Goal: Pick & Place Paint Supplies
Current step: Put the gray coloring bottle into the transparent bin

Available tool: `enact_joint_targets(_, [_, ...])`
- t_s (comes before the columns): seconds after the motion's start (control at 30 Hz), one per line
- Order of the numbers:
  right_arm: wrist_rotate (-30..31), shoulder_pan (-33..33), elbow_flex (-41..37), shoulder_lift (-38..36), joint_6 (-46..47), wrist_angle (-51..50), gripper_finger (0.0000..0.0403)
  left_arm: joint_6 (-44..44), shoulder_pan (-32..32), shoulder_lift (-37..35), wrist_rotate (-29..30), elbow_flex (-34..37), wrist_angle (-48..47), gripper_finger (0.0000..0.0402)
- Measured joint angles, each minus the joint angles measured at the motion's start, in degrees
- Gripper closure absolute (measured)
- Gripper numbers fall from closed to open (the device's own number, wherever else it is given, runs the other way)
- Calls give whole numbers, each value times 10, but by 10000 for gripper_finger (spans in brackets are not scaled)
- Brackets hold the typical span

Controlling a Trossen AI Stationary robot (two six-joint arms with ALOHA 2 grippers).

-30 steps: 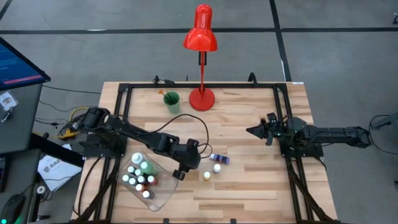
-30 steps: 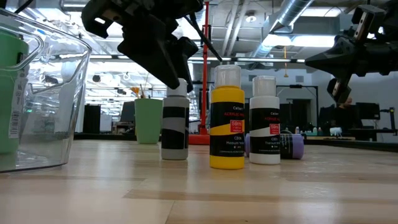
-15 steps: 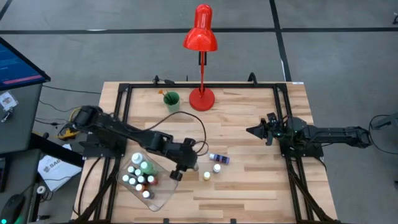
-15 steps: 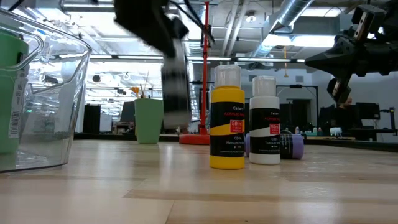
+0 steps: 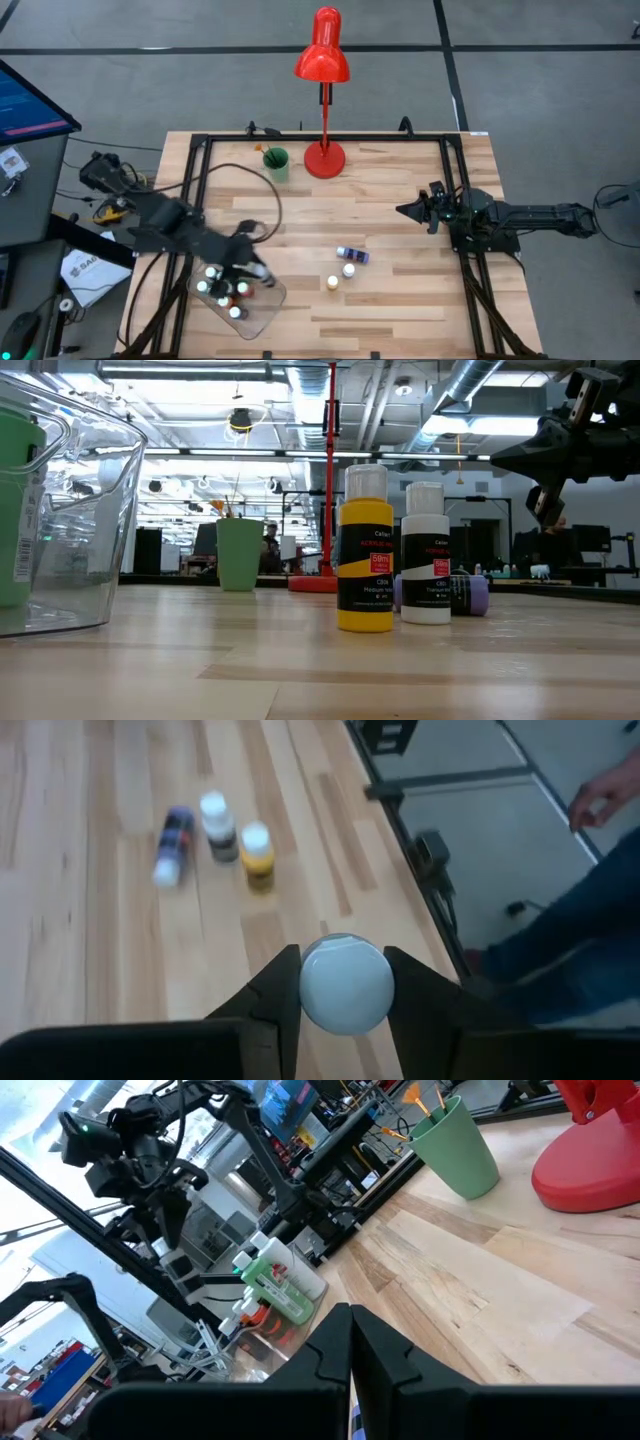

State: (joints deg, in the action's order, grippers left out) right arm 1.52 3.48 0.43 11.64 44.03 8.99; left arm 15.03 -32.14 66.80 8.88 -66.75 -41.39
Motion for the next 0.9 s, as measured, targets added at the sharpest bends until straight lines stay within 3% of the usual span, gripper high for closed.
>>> enact_joint_targets(0.17, [0, 0, 0, 0, 0, 0, 403, 87, -92, -15, 111, 0, -48, 299])
enact_joint_targets(0.33, [0, 0, 0, 0, 0, 0, 403, 130, -144, 22, 191, 5, -76, 299])
enact_joint_targets(0.67, [0, 0, 0, 0, 0, 0, 403, 287, -149, 74, 196, 99, -70, 298])
enact_joint_targets(0.9, [0, 0, 0, 0, 0, 0, 403, 294, -147, 80, 196, 124, -43, 298])
